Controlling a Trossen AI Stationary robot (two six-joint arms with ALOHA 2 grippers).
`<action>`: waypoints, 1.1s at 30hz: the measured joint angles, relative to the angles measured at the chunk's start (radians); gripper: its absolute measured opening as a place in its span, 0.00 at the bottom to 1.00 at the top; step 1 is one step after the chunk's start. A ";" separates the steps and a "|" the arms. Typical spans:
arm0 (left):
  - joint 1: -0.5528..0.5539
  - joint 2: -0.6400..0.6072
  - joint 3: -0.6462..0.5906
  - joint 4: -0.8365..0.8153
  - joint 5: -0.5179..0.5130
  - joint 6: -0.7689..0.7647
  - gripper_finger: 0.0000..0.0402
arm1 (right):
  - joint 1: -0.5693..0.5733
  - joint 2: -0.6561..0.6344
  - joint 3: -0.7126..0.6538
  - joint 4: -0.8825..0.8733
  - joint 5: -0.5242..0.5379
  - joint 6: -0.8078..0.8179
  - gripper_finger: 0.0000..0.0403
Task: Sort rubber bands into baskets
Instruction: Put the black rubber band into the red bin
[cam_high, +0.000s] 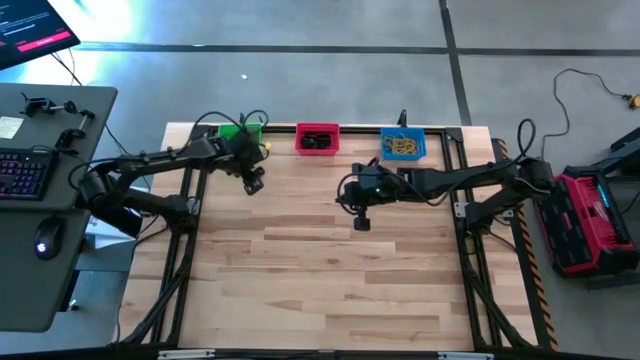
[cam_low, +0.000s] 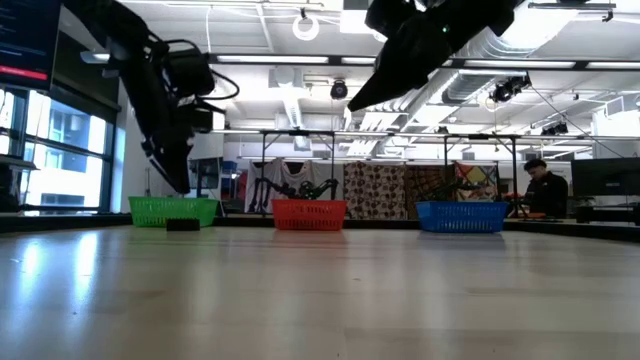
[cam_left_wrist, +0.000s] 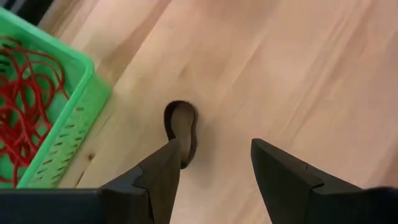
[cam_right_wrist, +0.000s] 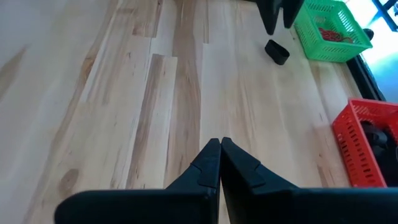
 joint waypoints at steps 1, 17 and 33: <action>0.002 0.000 -0.013 0.015 -0.009 -0.001 0.46 | 0.000 0.010 0.000 0.007 0.000 -0.006 0.00; 0.004 0.001 -0.087 0.087 -0.075 -0.004 0.46 | 0.007 0.190 0.000 0.239 0.039 0.046 0.00; 0.018 0.208 -0.083 0.169 -0.066 0.016 0.39 | 0.009 0.190 0.000 0.225 0.042 0.044 0.00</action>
